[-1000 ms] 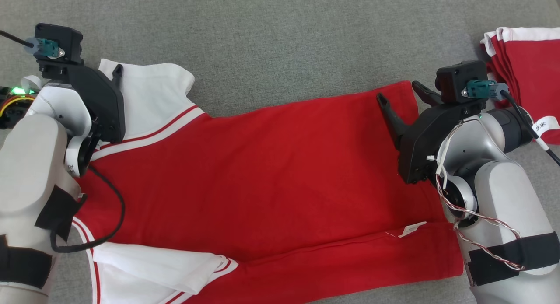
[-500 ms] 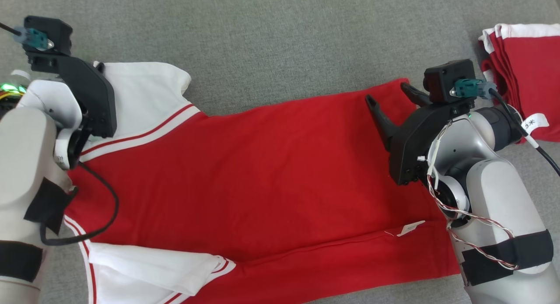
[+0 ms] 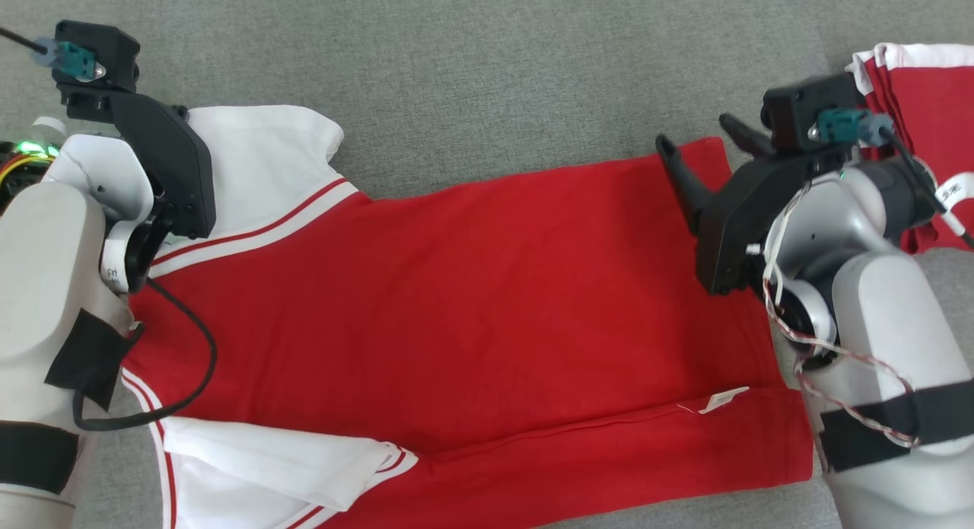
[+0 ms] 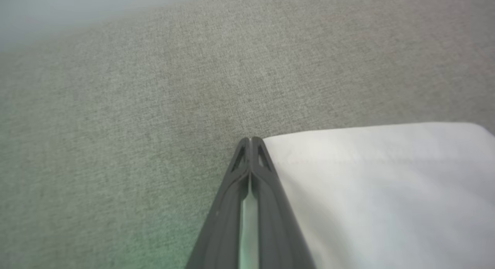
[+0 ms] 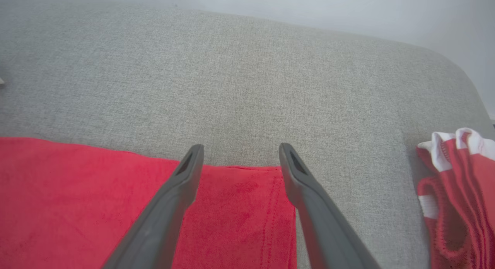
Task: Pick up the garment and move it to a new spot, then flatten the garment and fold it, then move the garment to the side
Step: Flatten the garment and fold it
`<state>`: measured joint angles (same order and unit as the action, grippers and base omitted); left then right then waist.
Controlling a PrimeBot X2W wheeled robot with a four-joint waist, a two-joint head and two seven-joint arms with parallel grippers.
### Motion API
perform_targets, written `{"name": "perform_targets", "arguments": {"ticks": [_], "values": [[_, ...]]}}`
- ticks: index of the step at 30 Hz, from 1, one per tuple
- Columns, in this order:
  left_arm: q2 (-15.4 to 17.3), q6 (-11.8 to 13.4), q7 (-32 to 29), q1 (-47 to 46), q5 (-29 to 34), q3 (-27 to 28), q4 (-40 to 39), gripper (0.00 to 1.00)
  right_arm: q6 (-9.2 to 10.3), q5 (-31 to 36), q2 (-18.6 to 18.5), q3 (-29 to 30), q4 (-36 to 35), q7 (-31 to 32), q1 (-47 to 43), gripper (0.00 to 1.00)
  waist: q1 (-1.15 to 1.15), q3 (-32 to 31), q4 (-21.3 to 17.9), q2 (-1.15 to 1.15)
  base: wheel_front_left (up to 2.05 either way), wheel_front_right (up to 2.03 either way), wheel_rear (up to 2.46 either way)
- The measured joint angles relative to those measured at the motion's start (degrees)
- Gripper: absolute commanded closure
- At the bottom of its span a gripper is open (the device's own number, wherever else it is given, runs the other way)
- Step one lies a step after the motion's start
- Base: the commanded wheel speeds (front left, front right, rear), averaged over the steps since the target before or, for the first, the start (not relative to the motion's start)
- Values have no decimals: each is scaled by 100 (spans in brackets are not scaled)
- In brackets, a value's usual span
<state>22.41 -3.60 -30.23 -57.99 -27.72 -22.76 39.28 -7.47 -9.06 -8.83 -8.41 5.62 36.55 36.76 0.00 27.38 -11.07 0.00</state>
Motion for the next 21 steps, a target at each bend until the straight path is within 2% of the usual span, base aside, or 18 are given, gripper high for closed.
{"name": "perform_targets", "arguments": {"ticks": [12,16,21], "values": [[62,-88,158,63,-287,129,-304,100,0,314,-278,200,624,379,657,0,0,1,132,0,0,0,0],[56,-60,144,77,-314,118,-370,100,-1,322,-430,104,888,809,697,0,0,17,186,1,0,0,0],[21,-46,152,74,-326,99,-471,100,-1,367,-609,256,666,907,589,0,0,45,246,0,0,0,0]]}}
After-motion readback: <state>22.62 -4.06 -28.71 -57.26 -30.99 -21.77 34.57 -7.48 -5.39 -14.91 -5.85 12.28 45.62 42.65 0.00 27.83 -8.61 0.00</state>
